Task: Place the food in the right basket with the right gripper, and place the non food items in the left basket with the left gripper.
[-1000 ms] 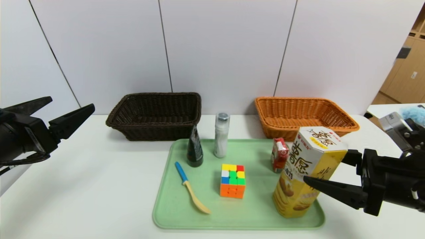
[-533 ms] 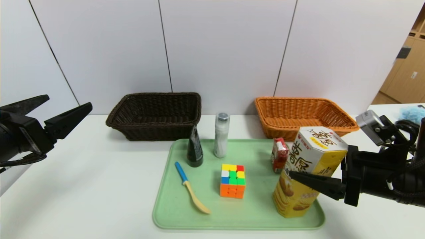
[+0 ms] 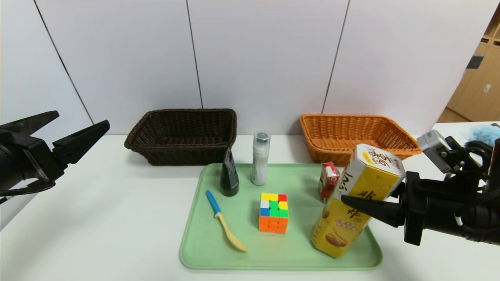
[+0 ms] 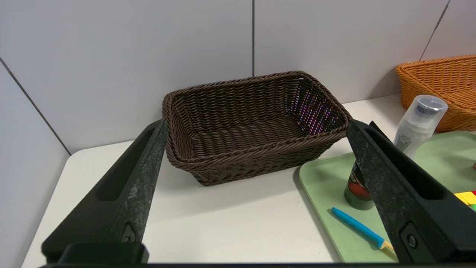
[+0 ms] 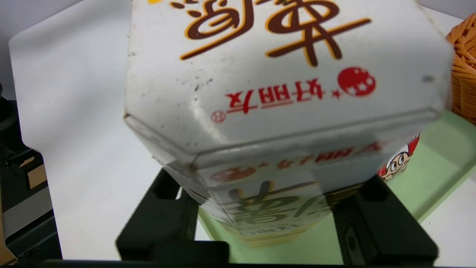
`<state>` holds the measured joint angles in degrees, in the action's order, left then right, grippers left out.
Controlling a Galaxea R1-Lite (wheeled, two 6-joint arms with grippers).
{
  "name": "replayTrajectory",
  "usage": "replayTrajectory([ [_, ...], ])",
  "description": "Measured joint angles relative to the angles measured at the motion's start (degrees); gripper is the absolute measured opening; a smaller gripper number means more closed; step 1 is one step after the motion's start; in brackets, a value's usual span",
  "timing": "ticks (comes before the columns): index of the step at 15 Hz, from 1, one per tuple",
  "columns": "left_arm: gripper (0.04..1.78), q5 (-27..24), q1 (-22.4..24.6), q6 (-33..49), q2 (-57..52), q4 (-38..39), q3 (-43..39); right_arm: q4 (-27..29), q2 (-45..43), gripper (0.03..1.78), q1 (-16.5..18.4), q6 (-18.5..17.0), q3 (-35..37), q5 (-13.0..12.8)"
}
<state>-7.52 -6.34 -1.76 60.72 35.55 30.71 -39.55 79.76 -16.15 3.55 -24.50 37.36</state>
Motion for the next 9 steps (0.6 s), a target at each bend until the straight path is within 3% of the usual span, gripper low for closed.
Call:
replayTrajectory([
  [2,1.69,0.1,0.0,0.1,-0.4,0.0,-0.3,0.0,-0.4,0.79,-0.1,-0.2,0.2,0.0],
  [9,1.69,0.1,0.0,0.5,-1.2,-0.1,-1.5,0.1,-1.6,0.78,-0.2,-0.6,1.1,0.1],
])
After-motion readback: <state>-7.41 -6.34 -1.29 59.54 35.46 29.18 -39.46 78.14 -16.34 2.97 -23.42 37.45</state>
